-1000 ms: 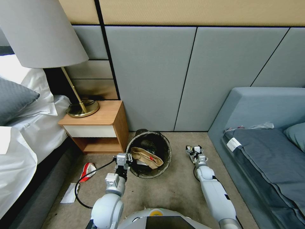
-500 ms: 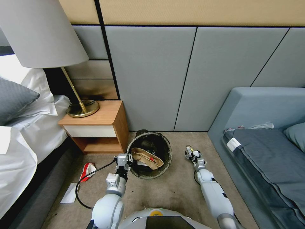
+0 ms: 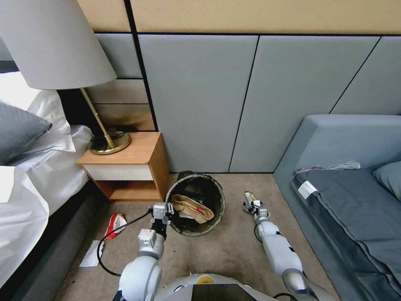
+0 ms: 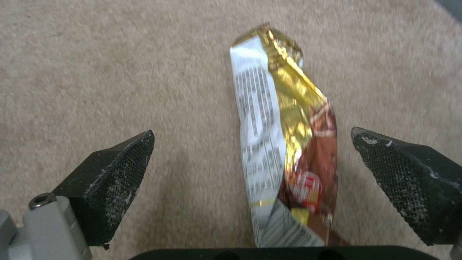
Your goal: Pick up the trash bin, then pick up the garbage from the floor and place it into the trash bin.
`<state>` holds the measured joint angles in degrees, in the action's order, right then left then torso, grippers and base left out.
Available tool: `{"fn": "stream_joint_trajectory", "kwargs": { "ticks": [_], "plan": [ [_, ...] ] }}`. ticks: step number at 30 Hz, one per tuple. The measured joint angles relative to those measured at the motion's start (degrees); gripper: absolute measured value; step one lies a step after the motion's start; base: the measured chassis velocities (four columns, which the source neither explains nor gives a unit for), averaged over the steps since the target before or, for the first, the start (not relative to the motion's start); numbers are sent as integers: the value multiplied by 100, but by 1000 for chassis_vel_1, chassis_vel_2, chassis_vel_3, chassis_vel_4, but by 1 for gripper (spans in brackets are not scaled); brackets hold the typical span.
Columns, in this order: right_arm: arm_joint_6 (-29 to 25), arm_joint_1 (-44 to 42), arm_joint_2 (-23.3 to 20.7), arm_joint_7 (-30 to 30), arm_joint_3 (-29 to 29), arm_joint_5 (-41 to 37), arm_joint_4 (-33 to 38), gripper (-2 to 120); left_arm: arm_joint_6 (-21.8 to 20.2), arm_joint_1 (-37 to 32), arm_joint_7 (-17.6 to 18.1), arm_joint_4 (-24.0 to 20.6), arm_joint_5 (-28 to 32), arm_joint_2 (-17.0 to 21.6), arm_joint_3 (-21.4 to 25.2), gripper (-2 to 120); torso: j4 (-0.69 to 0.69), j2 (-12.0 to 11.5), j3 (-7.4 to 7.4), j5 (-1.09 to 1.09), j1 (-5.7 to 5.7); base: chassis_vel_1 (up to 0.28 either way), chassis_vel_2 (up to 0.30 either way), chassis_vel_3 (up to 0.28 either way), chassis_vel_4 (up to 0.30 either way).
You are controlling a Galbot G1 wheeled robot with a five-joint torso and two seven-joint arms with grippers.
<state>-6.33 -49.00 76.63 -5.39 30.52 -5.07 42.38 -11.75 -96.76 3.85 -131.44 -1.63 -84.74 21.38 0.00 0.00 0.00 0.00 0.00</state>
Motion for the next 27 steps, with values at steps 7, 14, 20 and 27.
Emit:
{"fn": "stream_joint_trajectory", "kwargs": {
  "ticks": [7, 14, 20, 27],
  "plan": [
    [55, -31, -16, 4, 60, -134, -131, 98, 6, 0, 4, 2, -5, -1, -15, 0, 0, 0, 0, 0, 0, 0, 0, 0, 0],
    [-20, -82, -31, -38, 120, -182, -167, 83, 9, 2, 7, 7, -8, 0, -36, 0, 0, 0, 0, 0, 0, 0, 0, 0, 0],
    [-74, -103, -32, -40, 131, -207, -167, 58, 13, -8, 7, 6, -20, -6, -35, 0, 0, 0, 0, 0, 0, 0, 0, 0, 0],
    [-110, -100, -30, -39, 130, -210, -167, 34, 16, -9, 7, 6, -28, -12, -40, 0, 0, 0, 0, 0, 0, 0, 0, 0, 0]
  ]
}}
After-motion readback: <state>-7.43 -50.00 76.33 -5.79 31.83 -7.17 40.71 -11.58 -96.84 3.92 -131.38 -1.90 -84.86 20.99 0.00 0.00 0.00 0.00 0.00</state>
